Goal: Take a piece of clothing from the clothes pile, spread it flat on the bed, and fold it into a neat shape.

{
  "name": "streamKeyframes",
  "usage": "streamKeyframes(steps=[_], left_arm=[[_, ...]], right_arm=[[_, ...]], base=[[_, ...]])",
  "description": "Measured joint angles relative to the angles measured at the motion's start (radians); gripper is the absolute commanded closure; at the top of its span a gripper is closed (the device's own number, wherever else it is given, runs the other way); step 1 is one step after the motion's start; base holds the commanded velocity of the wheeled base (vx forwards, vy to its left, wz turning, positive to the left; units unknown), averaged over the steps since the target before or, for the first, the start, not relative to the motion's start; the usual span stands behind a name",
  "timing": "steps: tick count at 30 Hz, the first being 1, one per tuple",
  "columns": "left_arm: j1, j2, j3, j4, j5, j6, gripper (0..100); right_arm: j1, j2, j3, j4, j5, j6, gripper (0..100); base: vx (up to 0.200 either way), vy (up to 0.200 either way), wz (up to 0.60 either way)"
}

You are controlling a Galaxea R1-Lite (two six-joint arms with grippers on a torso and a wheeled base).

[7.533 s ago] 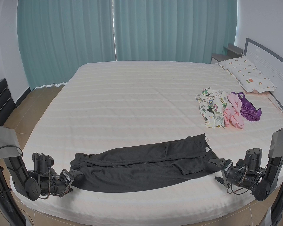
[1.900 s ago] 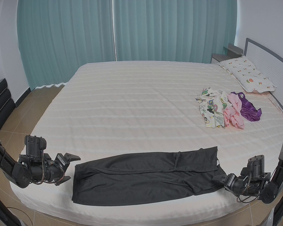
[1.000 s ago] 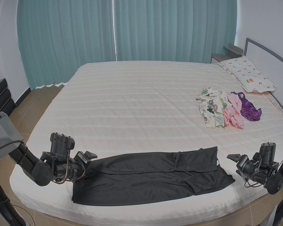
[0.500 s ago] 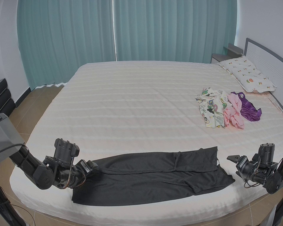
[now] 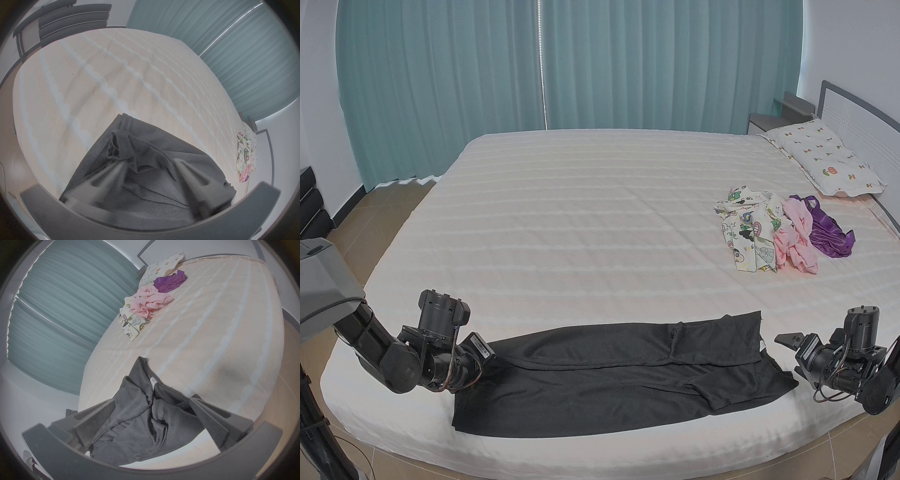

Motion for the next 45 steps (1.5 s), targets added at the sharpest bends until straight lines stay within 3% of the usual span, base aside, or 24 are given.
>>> streamKeyframes(steps=[8, 16, 23, 24, 28, 33, 37, 45], left_arm=[[0.029, 0.001, -0.001, 0.000, 0.001, 0.001, 100], [0.062, -0.018, 0.006, -0.081, 0.003, -0.004, 100], [0.108, -0.057, 0.018, -0.099, 0.002, 0.002, 100], [0.115, -0.064, 0.023, -0.100, -0.007, 0.005, 0], [0.143, -0.088, 0.039, -0.104, -0.083, 0.041, 0], [0.212, -0.121, 0.051, -0.105, -0.330, 0.112, 0], [0.281, -0.140, 0.051, -0.097, -0.494, 0.241, 0], [0.333, -0.085, 0.039, -0.087, -0.542, 0.403, 0]], right_arm=[[0.034, -0.045, -0.013, -0.009, -0.001, 0.014, 0], [0.156, -0.044, -0.074, -0.001, -0.001, 0.191, 0], [0.198, 0.013, -0.100, -0.008, 0.000, 0.199, 0], [0.198, 0.019, -0.101, -0.009, 0.000, 0.201, 0], [0.200, 0.031, -0.099, -0.009, 0.000, 0.202, 0], [0.201, 0.039, -0.095, -0.009, 0.001, 0.201, 0], [0.202, 0.046, -0.091, -0.008, 0.009, 0.199, 0], [0.202, 0.055, -0.075, -0.009, 0.017, 0.197, 0]], base=[[0.000, 0.000, 0.00], [0.000, 0.000, 0.00], [0.000, 0.000, 0.00], [0.000, 0.000, 0.00], [0.000, 0.000, 0.00], [0.000, 0.000, 0.00], [0.000, 0.000, 0.00], [0.000, 0.000, 0.00]])
